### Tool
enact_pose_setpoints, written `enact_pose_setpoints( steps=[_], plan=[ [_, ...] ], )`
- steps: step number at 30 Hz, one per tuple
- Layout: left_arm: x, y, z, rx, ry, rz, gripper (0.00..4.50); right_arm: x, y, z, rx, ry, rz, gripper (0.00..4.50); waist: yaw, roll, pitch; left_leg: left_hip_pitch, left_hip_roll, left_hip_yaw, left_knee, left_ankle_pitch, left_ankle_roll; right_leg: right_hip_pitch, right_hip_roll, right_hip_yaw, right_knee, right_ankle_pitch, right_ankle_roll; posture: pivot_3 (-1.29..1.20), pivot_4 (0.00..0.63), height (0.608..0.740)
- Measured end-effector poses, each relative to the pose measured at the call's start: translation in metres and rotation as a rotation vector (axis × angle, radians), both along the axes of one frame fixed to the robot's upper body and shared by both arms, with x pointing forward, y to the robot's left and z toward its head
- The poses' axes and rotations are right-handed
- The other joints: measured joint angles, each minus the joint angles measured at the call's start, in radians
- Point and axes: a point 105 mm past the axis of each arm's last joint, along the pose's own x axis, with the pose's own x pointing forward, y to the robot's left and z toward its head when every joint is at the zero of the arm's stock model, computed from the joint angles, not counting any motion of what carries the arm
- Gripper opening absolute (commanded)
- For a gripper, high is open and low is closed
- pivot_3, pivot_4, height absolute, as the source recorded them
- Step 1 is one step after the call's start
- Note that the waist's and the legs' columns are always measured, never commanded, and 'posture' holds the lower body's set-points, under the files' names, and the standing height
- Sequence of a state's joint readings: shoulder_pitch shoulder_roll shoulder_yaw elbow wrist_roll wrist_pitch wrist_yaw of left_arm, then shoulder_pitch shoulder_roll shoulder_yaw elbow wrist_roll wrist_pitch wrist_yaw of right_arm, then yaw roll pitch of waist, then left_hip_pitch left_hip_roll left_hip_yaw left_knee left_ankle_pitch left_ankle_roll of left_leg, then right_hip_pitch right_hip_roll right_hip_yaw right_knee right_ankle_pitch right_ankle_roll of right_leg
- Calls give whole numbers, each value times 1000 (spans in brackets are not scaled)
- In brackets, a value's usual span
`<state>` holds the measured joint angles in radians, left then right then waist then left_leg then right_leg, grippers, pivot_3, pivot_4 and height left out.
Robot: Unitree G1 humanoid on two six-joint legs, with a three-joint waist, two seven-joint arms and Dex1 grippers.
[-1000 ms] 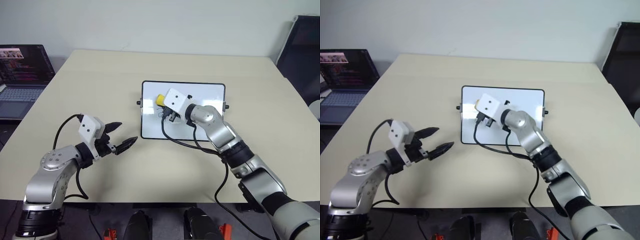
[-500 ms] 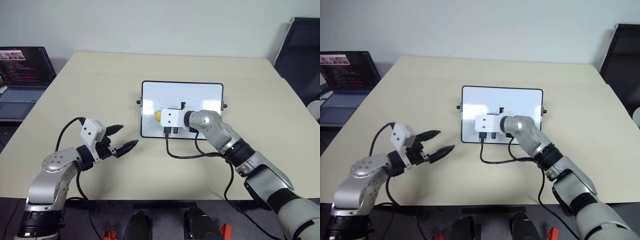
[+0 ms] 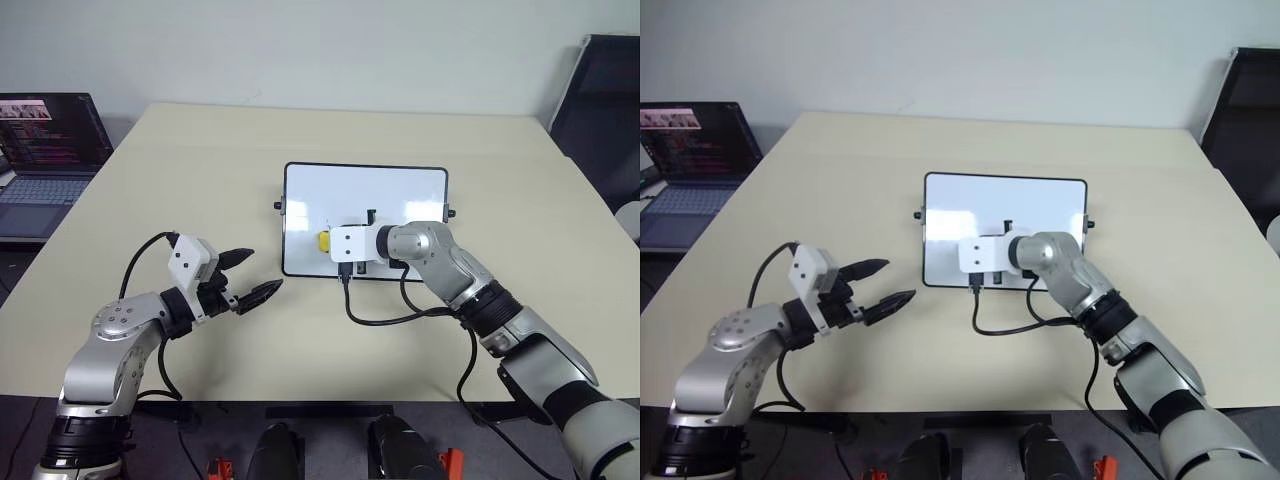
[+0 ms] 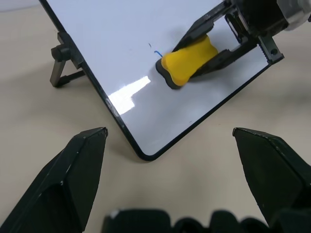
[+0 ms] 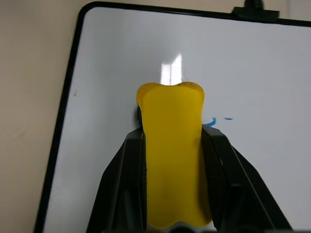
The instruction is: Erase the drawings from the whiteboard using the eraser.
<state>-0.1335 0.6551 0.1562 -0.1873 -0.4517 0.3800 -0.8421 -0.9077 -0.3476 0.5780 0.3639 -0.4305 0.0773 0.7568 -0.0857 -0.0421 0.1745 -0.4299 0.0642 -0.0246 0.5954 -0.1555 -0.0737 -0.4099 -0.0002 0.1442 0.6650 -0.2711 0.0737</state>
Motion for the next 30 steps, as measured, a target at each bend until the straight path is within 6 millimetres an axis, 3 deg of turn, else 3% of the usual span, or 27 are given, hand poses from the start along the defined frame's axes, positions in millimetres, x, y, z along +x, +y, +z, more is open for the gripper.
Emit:
enact_pose_setpoints(
  steps=[3, 6, 16, 19, 21, 24, 30],
  plan=[
    [1, 1, -2, -2, 8, 0, 4500, 13, 6, 14, 64, -105, -50, 1146, -1, 0, 0, 0, 0, 0, 2, 0, 0, -1, 0, 0, 0, 1, -1, 0, 150, 740],
    [0, -1, -3, -3, 8, -15, 4500, 28, -5, 34, 98, -198, -123, 1144, 1, 0, 0, 0, 0, 0, 3, 1, 1, -3, -1, 0, -1, 2, -1, 0, 150, 740],
    [2, 0, -4, -5, 0, -17, 4500, -3, -4, -1, -95, -74, 76, 1144, -1, 0, 0, 0, 0, 0, 0, 1, 1, 1, 0, 0, -1, 1, 0, 0, 150, 740],
    [2, 1, -4, -5, 0, -16, 4500, 3, -2, 2, -62, -124, 45, 1144, -1, 0, 0, 0, 0, 0, 2, 1, 1, 1, -1, 0, -1, 1, 0, 0, 150, 740],
    [2, 0, -4, -5, 0, -17, 4500, 12, 3, 13, -17, -196, 11, 1144, -2, 0, 0, 0, 0, 0, 2, 1, 1, 0, -1, 0, 0, 1, -1, 0, 150, 740],
    [2, 0, -4, -5, 1, -18, 4500, 26, -7, 31, 23, -264, -60, 1144, 0, 0, 0, 0, -1, 0, 3, 1, 1, -3, -1, 0, -1, 1, -1, 0, 150, 740],
    [2, 1, -6, -8, 13, -27, 4500, 24, -7, 36, 72, -276, -59, 1144, -2, 0, 0, -1, 0, 1, 1, 1, 1, -1, -1, 1, -1, 1, 0, 0, 150, 740]
  ],
)
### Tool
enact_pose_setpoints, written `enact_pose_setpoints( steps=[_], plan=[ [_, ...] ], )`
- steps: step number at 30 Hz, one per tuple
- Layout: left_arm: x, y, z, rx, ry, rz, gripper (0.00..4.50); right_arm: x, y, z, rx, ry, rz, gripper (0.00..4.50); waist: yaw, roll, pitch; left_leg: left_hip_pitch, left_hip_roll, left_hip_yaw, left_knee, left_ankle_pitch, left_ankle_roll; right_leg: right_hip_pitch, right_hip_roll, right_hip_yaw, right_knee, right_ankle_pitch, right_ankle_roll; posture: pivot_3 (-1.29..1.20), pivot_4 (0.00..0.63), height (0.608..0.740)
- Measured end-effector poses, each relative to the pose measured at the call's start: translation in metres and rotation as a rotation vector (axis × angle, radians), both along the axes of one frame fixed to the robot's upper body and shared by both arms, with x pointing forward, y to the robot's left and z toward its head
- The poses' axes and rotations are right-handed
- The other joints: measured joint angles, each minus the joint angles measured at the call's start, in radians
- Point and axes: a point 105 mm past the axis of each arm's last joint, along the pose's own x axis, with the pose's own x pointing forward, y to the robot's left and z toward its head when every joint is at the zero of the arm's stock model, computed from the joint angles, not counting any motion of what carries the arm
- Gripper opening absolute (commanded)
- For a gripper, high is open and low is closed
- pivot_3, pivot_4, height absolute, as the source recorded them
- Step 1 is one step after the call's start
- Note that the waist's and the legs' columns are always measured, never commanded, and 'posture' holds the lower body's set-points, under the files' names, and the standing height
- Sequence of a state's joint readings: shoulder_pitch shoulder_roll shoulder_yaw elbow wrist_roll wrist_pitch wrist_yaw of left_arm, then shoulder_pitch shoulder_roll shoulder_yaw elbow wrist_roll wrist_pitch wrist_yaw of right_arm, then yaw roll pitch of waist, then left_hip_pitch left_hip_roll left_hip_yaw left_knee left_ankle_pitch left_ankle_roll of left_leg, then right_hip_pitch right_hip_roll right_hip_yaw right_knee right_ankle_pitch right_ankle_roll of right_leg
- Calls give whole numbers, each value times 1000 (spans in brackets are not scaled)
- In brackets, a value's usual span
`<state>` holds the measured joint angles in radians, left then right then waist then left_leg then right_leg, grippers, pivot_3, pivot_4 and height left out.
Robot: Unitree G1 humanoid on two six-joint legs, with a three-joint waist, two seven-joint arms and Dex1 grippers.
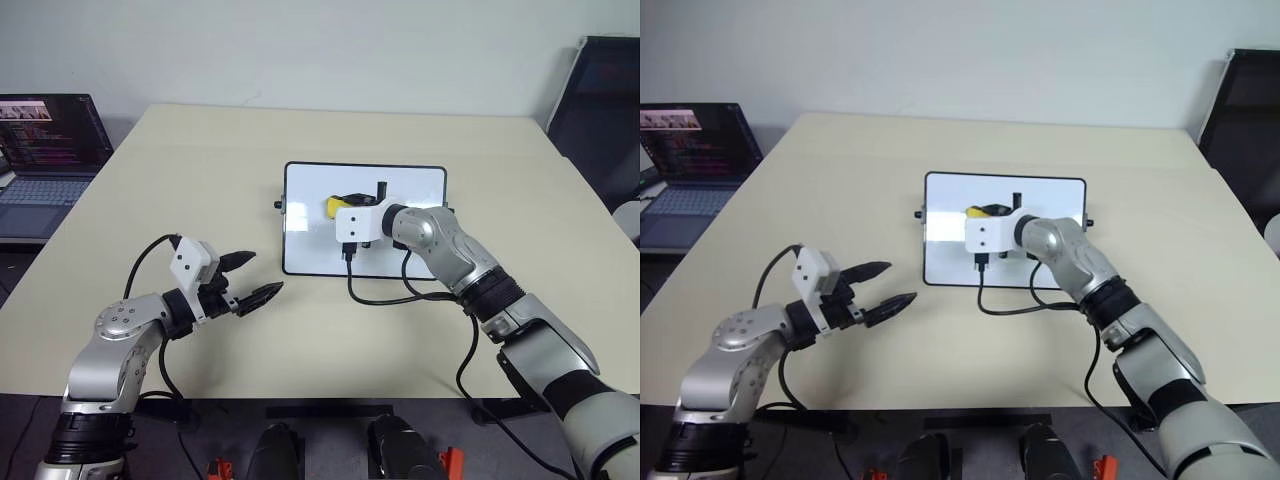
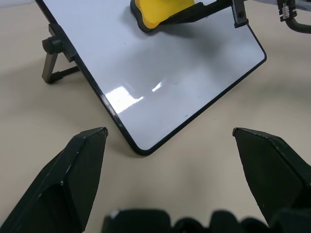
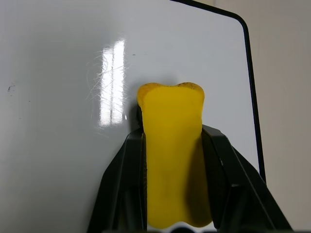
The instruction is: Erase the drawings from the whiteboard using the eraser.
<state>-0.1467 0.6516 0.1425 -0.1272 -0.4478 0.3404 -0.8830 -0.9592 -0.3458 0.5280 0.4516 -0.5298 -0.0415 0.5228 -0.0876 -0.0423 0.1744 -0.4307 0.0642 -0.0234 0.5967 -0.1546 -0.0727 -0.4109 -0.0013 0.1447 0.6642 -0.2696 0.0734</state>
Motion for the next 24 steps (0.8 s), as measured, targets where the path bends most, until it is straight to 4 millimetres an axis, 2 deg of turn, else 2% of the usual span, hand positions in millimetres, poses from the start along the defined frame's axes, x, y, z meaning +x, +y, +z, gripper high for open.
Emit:
enact_pose_setpoints(
  steps=[4, 7, 10, 13, 16, 20, 24],
  plan=[
    [4, -9, 7, 0, -19, -37, 4500, -8, -8, 2, 148, 51, -43, 1144, 5, 0, 0, -3, 0, -1, -4, 0, 0, -3, 1, -1, 0, -1, 0, 0, 150, 740],
    [5, -32, 16, -1, -31, -138, 4500, -26, -29, 12, 452, 160, -151, 1143, 16, 0, 0, -6, 0, -2, -4, -2, -3, -4, 1, -2, 0, 0, 3, 0, 150, 740],
    [5, -48, 29, 4, -58, -223, 4500, -44, -48, 30, 724, 225, -237, 1143, 21, 1, 0, -6, 0, -2, -5, -3, -5, -5, 1, -2, 0, 0, 4, 0, 150, 740],
    [5, -65, 40, 17, -86, -317, 4500, -62, -80, 42, 963, 253, -372, 1143, 24, 1, 1, -6, 1, -3, -5, -3, -5, -5, 2, -3, 1, -1, 3, 0, 150, 740],
    [1, -88, 50, 22, -101, -436, 4500, -83, -122, 30, 1080, 272, -560, 1143, 31, 1, 1, -6, 0, -3, -3, -3, -5, -4, 1, -3, 0, -4, 1, 0, 150, 740],
    [-4, -122, 59, 38, -118, -606, 4500, -105, -179, -1, 1125, 289, -832, 1143, 33, 1, 1, -5, -1, -1, -1, -3, -5, -3, 0, -1, -1, -6, 3, 0, 150, 740],
    [-4, -155, 61, 74, -112, -752, 4500, -117, -219, -25, 1187, 321, -1034, 1143, 24, 1, 0, -3, -1, -1, -1, -3, -4, -2, 0, -1, 0, -5, 3, 0, 150, 740]
  ],
)
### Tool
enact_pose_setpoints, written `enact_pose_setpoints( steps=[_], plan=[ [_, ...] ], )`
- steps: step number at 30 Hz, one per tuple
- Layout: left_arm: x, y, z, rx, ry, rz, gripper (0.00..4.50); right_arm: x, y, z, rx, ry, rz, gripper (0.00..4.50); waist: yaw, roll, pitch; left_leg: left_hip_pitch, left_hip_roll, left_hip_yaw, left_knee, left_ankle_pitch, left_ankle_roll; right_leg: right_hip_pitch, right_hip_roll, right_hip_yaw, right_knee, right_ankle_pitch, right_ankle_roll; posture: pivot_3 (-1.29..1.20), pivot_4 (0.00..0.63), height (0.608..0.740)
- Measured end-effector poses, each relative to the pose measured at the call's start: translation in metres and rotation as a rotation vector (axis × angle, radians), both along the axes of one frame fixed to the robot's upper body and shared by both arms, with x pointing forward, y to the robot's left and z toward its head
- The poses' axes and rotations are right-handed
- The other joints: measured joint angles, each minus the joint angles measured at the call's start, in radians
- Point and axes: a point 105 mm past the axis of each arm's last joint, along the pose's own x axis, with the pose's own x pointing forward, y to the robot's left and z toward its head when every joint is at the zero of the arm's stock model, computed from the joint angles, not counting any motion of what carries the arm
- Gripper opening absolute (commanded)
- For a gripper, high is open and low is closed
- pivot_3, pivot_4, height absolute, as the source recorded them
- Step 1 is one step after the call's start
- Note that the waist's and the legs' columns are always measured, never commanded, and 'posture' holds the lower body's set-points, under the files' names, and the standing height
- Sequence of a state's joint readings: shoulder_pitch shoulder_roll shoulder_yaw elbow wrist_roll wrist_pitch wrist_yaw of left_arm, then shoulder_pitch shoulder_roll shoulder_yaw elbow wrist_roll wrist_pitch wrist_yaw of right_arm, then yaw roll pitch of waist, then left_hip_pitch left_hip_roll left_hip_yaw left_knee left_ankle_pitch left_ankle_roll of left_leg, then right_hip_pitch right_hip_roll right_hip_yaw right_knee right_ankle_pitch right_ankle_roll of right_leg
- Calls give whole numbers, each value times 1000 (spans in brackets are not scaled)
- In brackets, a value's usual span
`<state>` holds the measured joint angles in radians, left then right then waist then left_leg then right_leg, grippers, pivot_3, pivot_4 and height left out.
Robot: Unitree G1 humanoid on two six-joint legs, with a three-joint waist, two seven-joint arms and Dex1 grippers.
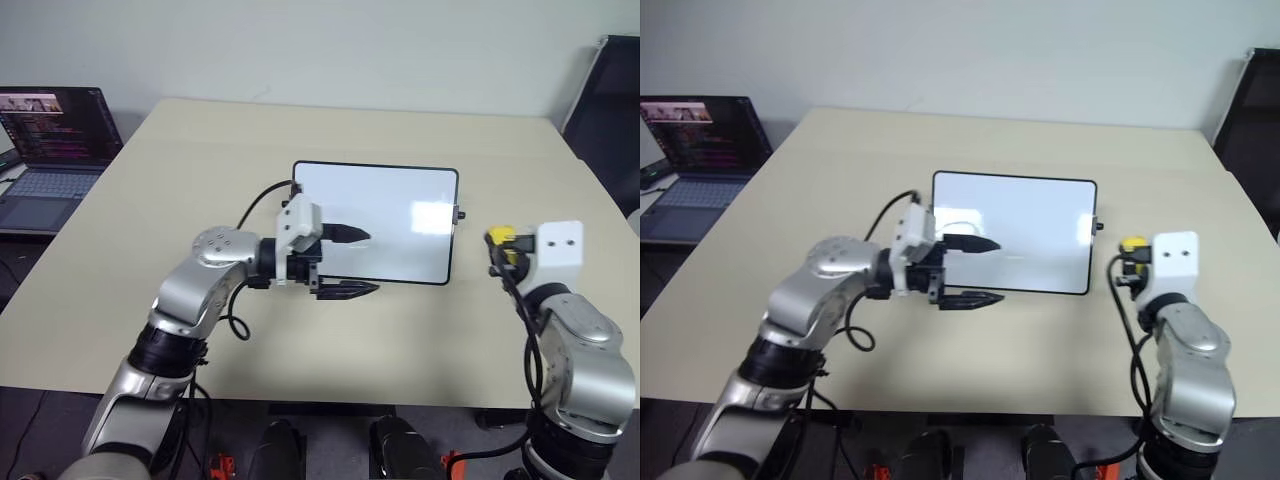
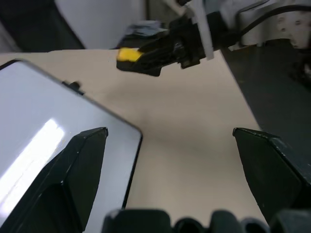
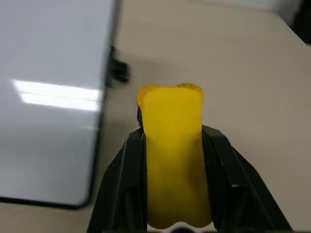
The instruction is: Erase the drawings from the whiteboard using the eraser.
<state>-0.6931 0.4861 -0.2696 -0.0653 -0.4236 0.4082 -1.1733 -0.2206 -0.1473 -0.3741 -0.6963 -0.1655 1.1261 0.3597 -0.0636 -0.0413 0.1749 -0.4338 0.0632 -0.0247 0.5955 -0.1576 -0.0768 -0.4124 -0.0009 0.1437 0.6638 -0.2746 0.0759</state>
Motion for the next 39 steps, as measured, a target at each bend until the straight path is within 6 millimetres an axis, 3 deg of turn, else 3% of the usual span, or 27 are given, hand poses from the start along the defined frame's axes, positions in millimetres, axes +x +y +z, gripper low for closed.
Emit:
enact_pose_setpoints(
  steps=[3, 8, 16, 25, 26, 27, 30, 34, 36, 39],
  plan=[
    [0, -18, -5, 54, 7, -74, 4500, 2, -12, -17, 25, 69, -23, 1143, -15, 1, 0, 0, 0, 0, 0, 0, 0, 0, 0, 0, 0, 0, 0, 0, 150, 740],
    [9, -34, -18, 129, 17, -110, 4500, 15, -11, -37, 40, 138, 23, 1143, -24, 1, 0, 0, 0, 0, -1, 0, 0, 0, 1, 1, 0, 1, 2, 0, 150, 740],
    [19, -41, -30, 197, -43, -95, 4500, 41, -15, -43, 56, 134, 40, 1143, -23, 2, 1, 0, 0, 0, -2, 0, 0, 0, 1, 1, 0, 3, 7, 0, 150, 740],
    [20, -40, -31, 205, -43, -85, 4500, 62, -20, -48, 102, 120, 40, 4201, -23, 3, 1, 0, 0, -1, -2, 0, 0, 1, 1, 1, 0, 3, 7, 0, 150, 740],
    [21, -39, -32, 204, -42, -77, 4500, 63, -18, -46, 111, 106, 45, 4474, -23, 3, 2, 0, 0, -1, -2, 0, 0, 1, 1, 1, 0, 3, 7, 0, 150, 740],
    [21, -37, -32, 204, -42, -70, 4500, 64, -17, -45, 115, 97, 50, 4474, -23, 3, 2, 0, 0, -1, -2, 0, 0, 1, 1, 1, 0, 3, 7, 0, 150, 740],
    [25, -31, -31, 165, -39, -8, 4500, 62, -16, -34, 63, 54, 72, 4474, -22, 5, 2, 0, 0, -1, -2, 0, 0, 1, 1, 1, 0, 2, 8, 0, 150, 740],
    [37, -6, -28, 90, -25, 160, 4500, 47, 6, -9, -29, -59, 177, 4474, -24, 6, 2, 0, 1, -1, -3, 0, 1, 1, 2, 1, 1, 2, 8, 0, 150, 740],
    [38, 17, -27, 19, 1, 286, 4500, 31, 22, -2, -54, -117, 219, 4474, -25, 6, 2, 0, 2, -2, -4, 0, 1, 0, 2, 1, 1, 1, 7, 0, 150, 740],
    [29, 56, -32, -78, 58, 498, 4500, 6, 37, -10, -59, -160, 235, 4474, -21, 6, 2, 0, 1, -2, -4, -1, 0, 0, 2, 0, 0, 1, 7, 0, 150, 740]
  ],
)
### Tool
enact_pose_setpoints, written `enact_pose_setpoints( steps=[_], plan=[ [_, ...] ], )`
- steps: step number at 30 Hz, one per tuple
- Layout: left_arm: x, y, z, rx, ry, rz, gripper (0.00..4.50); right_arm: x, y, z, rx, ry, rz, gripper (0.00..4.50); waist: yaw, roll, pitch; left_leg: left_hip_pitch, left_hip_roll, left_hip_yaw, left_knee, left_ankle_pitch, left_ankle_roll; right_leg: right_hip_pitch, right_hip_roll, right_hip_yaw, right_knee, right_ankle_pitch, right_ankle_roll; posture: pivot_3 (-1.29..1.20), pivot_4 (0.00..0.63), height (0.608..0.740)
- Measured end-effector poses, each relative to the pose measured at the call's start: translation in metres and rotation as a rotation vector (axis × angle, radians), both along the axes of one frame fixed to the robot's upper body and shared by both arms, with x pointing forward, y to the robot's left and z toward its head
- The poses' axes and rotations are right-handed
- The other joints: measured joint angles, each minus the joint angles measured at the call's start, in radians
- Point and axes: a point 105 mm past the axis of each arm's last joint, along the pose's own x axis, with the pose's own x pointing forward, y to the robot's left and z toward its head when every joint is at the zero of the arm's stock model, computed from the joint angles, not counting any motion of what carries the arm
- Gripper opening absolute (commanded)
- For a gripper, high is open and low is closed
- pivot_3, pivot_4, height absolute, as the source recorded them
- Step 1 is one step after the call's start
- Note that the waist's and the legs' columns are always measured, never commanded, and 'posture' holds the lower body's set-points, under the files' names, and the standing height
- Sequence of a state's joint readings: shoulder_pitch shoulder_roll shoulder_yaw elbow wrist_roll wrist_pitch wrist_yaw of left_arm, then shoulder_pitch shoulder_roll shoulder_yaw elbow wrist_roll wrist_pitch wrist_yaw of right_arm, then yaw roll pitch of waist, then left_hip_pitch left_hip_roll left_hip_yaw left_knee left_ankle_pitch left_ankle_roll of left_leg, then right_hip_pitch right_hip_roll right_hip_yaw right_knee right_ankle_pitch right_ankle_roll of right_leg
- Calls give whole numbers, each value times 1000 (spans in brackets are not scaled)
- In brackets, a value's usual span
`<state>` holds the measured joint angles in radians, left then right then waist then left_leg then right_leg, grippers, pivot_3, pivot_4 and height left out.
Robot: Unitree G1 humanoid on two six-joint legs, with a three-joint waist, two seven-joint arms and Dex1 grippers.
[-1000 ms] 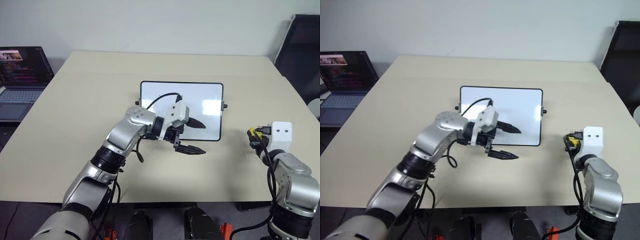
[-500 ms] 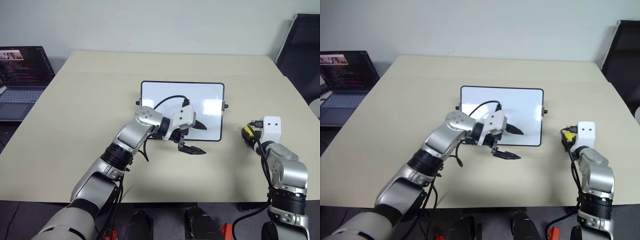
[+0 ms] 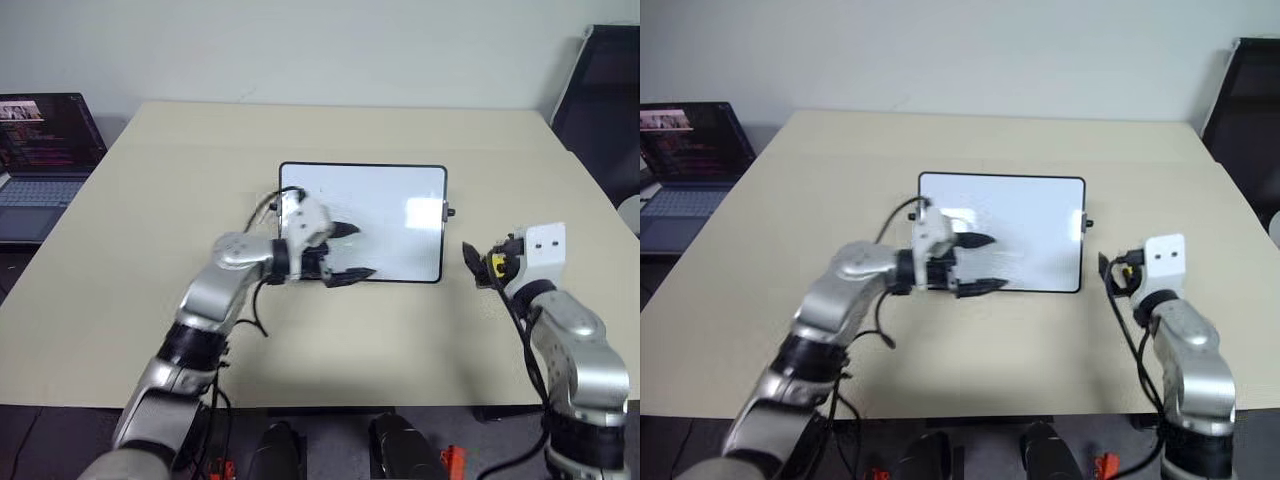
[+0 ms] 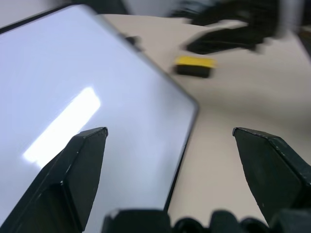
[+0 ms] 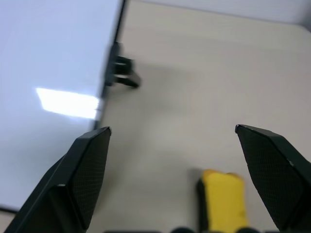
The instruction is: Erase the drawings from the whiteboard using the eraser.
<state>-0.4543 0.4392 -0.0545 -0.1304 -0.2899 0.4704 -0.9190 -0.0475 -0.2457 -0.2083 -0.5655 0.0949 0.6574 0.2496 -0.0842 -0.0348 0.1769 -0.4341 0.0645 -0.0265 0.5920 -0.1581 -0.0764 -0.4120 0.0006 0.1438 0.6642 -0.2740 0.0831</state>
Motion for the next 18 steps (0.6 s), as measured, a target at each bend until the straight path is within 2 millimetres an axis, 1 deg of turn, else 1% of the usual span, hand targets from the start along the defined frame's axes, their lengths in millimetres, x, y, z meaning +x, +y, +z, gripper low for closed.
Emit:
enact_pose_setpoints(
  steps=[3, 4, 5, 6, 8, 9, 10, 12, 13, 15, 18],
  plan=[
    [-5, 26, 3, -99, 2, 226, 4500, -16, 1, -10, 17, -47, -42, 4474, 8, -1, 0, 0, -1, 0, 2, 0, 0, 2, -2, 0, -1, 0, 0, 0, 150, 740],
    [-6, 34, 4, -129, -5, 311, 4500, -21, 2, -12, 8, -72, -49, 4474, 11, -1, 0, 1, -2, 1, 4, 0, 0, 4, -3, 0, -1, -2, -4, 0, 150, 740],
    [-7, 41, 3, -142, -4, 371, 4500, -24, 2, -16, 3, -84, -46, 4474, 11, -2, -1, 2, -2, 1, 6, 0, 0, 5, -3, 0, -1, -2, -4, 0, 150, 740],
    [-10, 48, -1, -142, 2, 414, 4500, -27, 2, -19, -5, -96, -47, 4474, 10, -2, -1, 3, -2, 1, 7, 0, 0, 6, -3, 0, -2, -1, -5, 0, 150, 740],
    [-17, 65, -18, -144, 51, 512, 4500, -35, -1, -31, 3, -96, -57, 4474, 5, -3, -2, 5, -2, 2, 7, 0, 0, 7, -4, 1, -2, -1, -6, 0, 150, 740],
    [-19, 72, -27, -142, 62, 559, 4500, -35, -1, -38, 30, -89, -63, 4474, 3, -4, -2, 5, -2, 2, 7, 0, 0, 7, -4, 1, -2, 0, -7, 0, 150, 740],
    [-20, 77, -31, -140, 59, 593, 4500, -35, -2, -42, 45, -83, -64, 4474, 2, -4, -2, 5, -2, 2, 8, 0, 0, 7, -4, 1, -2, 0, -7, 0, 150, 740],
    [-19, 88, -30, -154, 8, 684, 4500, -34, -5, -47, 77, -79, -62, 4474, 2, -4, -2, 5, -2, 2, 8, 0, 0, 7, -4, 1, -3, 1, -8, 0, 150, 740],
    [-19, 97, -28, -170, -19, 743, 4500, -34, -8, -49, 99, -77, -66, 4474, 2, -4, -2, 5, -2, 2, 8, 0, 0, 6, -4, 1, -3, 1, -8, 0, 150, 740],
    [-19, 110, -28, -196, -35, 825, 4500, -34, -13, -52, 122, -69, -70, 4474, 1, -4, -2, 6, -2, 2, 9, 0, 0, 6, -4, 2, -3, 1, -8, 0, 150, 740],
    [-18, 119, -32, -201, -31, 871, 4500, -34, -14, -51, 122, -70, -50, 4474, 2, -4, -2, 5, -2, 2, 9, 0, 0, 4, -4, 2, -4, 1, -8, 0, 150, 740]
  ],
)
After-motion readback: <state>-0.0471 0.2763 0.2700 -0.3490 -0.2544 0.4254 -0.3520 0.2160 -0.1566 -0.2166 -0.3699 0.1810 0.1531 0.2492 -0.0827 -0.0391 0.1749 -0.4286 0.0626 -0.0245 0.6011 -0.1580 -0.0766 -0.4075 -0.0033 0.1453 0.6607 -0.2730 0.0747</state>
